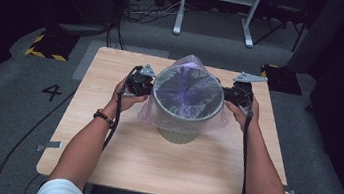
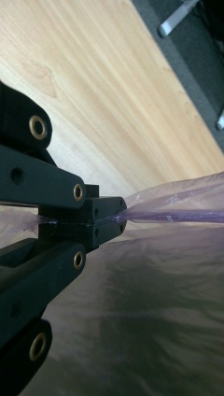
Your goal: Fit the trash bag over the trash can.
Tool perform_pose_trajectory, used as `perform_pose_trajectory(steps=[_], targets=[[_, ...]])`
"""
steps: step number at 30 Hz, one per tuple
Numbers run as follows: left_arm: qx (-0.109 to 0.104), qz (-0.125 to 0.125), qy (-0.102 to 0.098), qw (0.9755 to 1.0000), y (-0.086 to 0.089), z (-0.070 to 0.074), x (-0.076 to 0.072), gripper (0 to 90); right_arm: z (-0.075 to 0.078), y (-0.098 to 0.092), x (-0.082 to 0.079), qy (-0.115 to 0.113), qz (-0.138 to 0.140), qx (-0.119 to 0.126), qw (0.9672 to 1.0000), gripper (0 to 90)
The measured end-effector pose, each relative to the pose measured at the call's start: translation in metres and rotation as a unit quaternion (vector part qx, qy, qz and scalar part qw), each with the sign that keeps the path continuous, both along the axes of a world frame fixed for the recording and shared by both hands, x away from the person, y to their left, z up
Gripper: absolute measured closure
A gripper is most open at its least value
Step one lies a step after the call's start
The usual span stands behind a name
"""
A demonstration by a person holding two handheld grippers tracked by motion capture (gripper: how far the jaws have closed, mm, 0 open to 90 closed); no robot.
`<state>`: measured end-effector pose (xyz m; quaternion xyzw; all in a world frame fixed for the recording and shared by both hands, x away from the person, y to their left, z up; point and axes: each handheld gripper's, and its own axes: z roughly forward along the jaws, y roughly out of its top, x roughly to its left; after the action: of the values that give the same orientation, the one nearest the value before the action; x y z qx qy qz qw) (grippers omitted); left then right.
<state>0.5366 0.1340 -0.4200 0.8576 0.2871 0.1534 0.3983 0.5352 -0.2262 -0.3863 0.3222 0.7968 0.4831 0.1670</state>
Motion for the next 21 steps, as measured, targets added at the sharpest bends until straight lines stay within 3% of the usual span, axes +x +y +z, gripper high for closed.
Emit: perform_pose_trajectory(steps=[4,10,11,12,13,14,15,16,17,20,21], targets=[[0.008,0.012,0.012,0.9998,0.005,-0.008,-0.001,90.0,-0.006,-0.002,-0.003,0.007,-0.005,-0.011,0.9999,89.3],[-0.029,0.023,-0.021,0.9991,0.022,-0.006,-0.016,85.9,-0.010,-0.013,-0.010,0.000,-0.017,-0.003,0.9999,82.7],[-0.036,0.029,-0.027,0.9986,0.027,-0.005,-0.020,74.1,-0.008,-0.019,-0.017,-0.013,-0.021,0.004,0.9997,71.7],[-0.036,0.034,-0.034,0.9982,0.030,-0.004,-0.024,74.1,-0.008,-0.019,-0.017,-0.013,-0.021,0.004,0.9997,71.7],[-0.050,0.034,-0.042,0.9973,0.039,-0.004,-0.033,68.1,-0.006,-0.024,-0.023,-0.022,-0.029,0.000,0.9993,67.6],[-0.050,0.034,-0.042,0.9973,0.039,-0.004,-0.033,62.9,-0.006,-0.024,-0.023,-0.022,-0.029,0.000,0.9993,67.6],[-0.059,0.033,-0.045,0.9967,0.044,-0.004,-0.037,55.1,-0.005,-0.031,-0.029,-0.029,-0.033,-0.002,0.9990,57.2],[-0.057,0.041,-0.052,0.9961,0.047,-0.003,-0.042,55.1,-0.005,-0.031,-0.029,-0.029,-0.033,-0.002,0.9990,57.2],[-0.058,0.041,-0.056,0.9959,0.052,-0.002,-0.048,46.1,-0.005,-0.039,-0.036,-0.030,-0.039,-0.010,0.9987,51.7],[-0.058,0.033,-0.071,0.9952,0.061,-0.001,-0.061,40.2,-0.004,-0.046,-0.044,-0.039,-0.036,-0.012,0.9985,48.0],[-0.056,0.013,-0.073,0.9956,0.066,-0.001,-0.072,35.2,-0.003,-0.051,-0.052,-0.052,-0.032,-0.027,0.9978,44.2]])
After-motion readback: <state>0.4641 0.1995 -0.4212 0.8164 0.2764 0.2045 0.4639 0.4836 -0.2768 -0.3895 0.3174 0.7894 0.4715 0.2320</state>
